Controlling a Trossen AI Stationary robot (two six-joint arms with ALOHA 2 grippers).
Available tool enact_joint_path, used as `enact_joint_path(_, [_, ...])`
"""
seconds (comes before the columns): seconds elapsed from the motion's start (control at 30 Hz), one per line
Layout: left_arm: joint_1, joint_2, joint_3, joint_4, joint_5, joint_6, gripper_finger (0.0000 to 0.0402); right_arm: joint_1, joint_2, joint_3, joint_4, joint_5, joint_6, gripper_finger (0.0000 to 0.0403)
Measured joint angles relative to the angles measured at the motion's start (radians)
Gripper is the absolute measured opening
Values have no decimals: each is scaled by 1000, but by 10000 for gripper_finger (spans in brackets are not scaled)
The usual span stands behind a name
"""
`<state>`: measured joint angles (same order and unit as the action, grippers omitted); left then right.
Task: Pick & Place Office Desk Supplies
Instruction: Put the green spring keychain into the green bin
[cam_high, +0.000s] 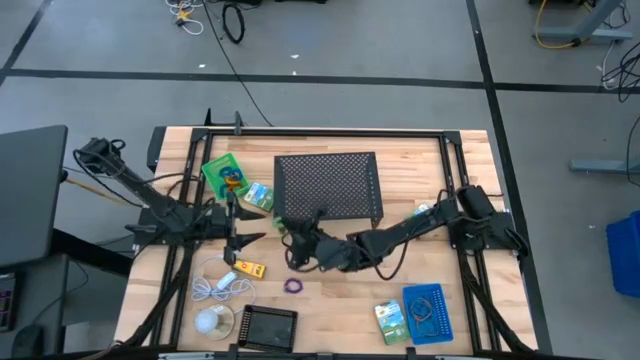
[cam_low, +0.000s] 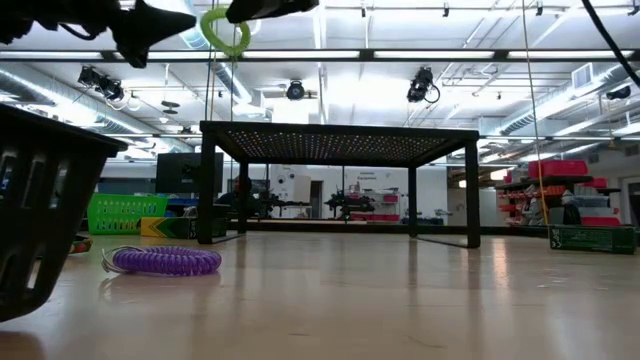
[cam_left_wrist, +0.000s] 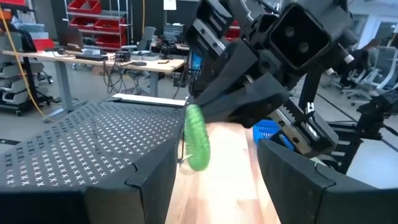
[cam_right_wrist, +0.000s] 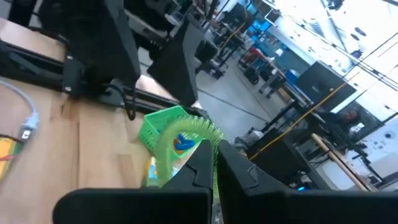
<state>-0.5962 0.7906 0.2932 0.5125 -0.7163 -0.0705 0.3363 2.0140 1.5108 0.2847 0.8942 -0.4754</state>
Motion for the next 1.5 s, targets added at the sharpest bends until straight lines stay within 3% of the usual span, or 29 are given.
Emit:
enact_joint_path(0.13, [72,32,0,7,62,-49,229,-19,0,0,22,-38,-20,4])
enact_joint_path(0.33, [147,62,0,10,72,-78,229,-27,0,0,35,-69,-25,4])
enact_joint_path(0.57, [165,67,0,9,74,-78,217,-27,0,0,33,-72,-39,4])
enact_joint_path(0.73, [164,67,0,9,74,-59,151,-26,0,0,26,-72,-38,4])
enact_joint_path(0.9, [165,67,0,9,61,-34,36,-26,0,0,26,-72,-38,4])
enact_joint_path(1.03, [165,67,0,7,38,-14,19,-26,0,0,25,-93,-38,5])
enact_joint_path(1.23, [165,67,0,-12,36,-9,16,-20,0,0,29,-95,-29,63])
enact_joint_path(1.5, [165,66,0,-26,5,-10,15,-3,-2,0,58,-64,-22,192])
